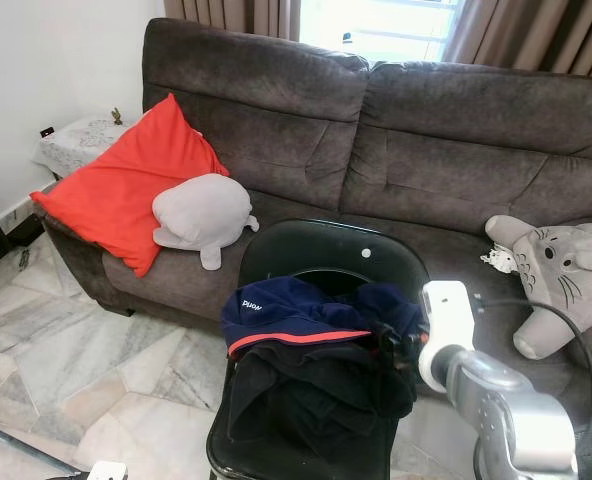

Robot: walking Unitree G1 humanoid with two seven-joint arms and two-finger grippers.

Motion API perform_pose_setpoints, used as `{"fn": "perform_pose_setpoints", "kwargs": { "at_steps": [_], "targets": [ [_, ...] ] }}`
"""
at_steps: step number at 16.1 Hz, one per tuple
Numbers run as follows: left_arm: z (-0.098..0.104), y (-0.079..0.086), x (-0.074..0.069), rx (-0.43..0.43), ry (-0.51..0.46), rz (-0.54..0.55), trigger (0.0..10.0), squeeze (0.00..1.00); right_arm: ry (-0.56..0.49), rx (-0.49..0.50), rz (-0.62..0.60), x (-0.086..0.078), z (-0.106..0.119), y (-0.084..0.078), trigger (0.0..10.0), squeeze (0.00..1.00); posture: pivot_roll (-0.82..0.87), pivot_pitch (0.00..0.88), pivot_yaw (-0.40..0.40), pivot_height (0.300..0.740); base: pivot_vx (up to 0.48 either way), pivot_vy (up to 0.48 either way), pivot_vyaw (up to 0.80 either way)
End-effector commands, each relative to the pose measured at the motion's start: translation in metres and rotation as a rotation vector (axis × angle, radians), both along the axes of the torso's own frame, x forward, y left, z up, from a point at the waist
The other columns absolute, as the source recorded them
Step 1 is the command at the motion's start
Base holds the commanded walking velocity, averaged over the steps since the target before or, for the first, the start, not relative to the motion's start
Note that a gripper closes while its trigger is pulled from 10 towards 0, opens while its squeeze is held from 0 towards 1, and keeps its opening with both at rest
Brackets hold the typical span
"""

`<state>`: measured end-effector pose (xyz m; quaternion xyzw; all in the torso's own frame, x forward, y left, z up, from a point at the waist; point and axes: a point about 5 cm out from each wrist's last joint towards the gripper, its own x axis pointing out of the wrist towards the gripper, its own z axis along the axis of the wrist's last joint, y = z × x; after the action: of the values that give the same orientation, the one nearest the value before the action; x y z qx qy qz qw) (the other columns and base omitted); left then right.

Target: Hang hanger

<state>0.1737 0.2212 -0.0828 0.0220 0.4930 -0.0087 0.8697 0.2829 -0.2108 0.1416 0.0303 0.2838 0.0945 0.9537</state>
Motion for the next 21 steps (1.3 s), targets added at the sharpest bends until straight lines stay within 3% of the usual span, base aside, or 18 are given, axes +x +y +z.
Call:
{"fn": "perform_pose_setpoints", "kwargs": {
  "at_steps": [1, 12, 15, 18, 21],
  "targets": [
    [0.000, 0.002, -0.001, 0.012, 0.011, -0.018, 10.0, 0.00, -0.011, 0.002, 0.007, 0.003, 0.001, 0.003, 10.0, 0.00, 0.07, 0.009, -0.038, 0.740, 0.000, 0.000, 0.00],
    [0.000, 0.002, 0.000, 0.014, 0.011, -0.026, 10.0, 0.00, -0.007, 0.042, 0.018, 0.008, -0.003, 0.014, 10.0, 0.00, 0.07, 0.013, -0.033, 0.740, 0.000, 0.000, 0.00],
    [0.000, 0.002, 0.000, 0.013, 0.011, -0.027, 10.0, 0.00, -0.020, -0.037, 0.069, 0.006, -0.003, 0.010, 10.0, 0.00, 0.08, 0.013, -0.035, 0.740, 0.000, 0.000, 0.00],
    [0.001, 0.002, 0.001, 0.010, 0.009, -0.026, 10.0, 0.00, -0.084, -0.140, 0.163, 0.006, 0.014, 0.000, 10.0, 0.00, 0.07, 0.017, -0.034, 0.740, 0.000, 0.000, 0.00],
    [0.001, 0.001, 0.001, 0.003, 0.013, -0.029, 10.0, 0.00, -0.052, -0.174, 0.219, 0.001, 0.016, -0.007, 10.0, 0.00, 0.06, 0.028, -0.031, 0.740, 0.000, 0.000, 0.00]
  ]
}}
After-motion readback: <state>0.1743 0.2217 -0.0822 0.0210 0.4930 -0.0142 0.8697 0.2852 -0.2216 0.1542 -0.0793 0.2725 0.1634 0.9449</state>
